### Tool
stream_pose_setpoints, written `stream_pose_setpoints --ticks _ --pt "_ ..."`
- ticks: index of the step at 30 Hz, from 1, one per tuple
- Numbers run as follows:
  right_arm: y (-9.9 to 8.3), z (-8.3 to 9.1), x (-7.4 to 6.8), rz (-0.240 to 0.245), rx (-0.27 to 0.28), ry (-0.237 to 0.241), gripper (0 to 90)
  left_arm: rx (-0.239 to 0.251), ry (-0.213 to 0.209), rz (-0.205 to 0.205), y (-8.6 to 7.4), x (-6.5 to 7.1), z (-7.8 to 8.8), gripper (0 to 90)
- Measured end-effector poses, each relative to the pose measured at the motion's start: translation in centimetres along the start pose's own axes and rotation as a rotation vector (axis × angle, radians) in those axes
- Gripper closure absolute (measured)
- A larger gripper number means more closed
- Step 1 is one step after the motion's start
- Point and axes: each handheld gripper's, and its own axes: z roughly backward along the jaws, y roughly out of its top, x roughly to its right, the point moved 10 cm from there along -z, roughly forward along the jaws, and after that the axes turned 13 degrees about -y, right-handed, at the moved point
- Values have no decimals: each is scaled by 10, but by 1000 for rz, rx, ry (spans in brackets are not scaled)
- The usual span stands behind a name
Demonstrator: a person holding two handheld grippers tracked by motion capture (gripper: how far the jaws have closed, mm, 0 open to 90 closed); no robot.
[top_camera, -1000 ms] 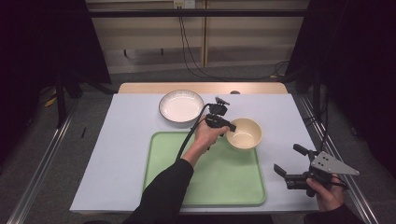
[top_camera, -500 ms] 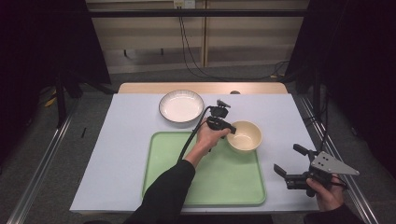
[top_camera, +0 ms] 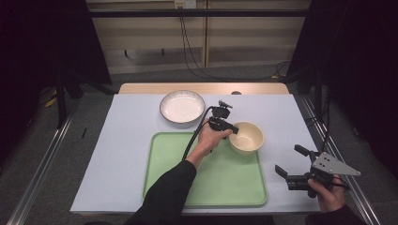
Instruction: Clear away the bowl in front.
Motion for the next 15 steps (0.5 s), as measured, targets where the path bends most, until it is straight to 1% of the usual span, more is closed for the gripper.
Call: stream_pose_setpoints --ticks 1,3,5,6,8,9,10,11,12,14,15 --pt "0 0 0 0 0 2 0 -21 -1 -28 -1 -1 1 743" --pt "0 0 0 0 0 7 0 -13 5 -32 -1 -1 1 704" --pt "0 1 0 0 0 7 0 -10 12 -52 -1 -2 2 652" --pt "0 0 0 0 0 7 0 -19 12 -64 -1 -2 3 632" --pt "0 1 0 -1 0 8 0 -8 12 -72 0 -1 4 565" --pt "0 1 0 -1 0 8 0 23 9 -62 2 1 4 533" --pt "0 1 0 0 0 8 0 20 8 -92 3 1 6 477" --pt "0 1 0 -1 0 8 0 32 3 -99 4 3 7 438" --pt "0 1 0 -2 0 8 0 33 3 -118 5 3 8 421" --pt "1 1 0 -6 3 5 0 53 18 -128 7 3 10 301" --pt "1 1 0 -9 2 0 0 54 17 -135 7 3 12 248"
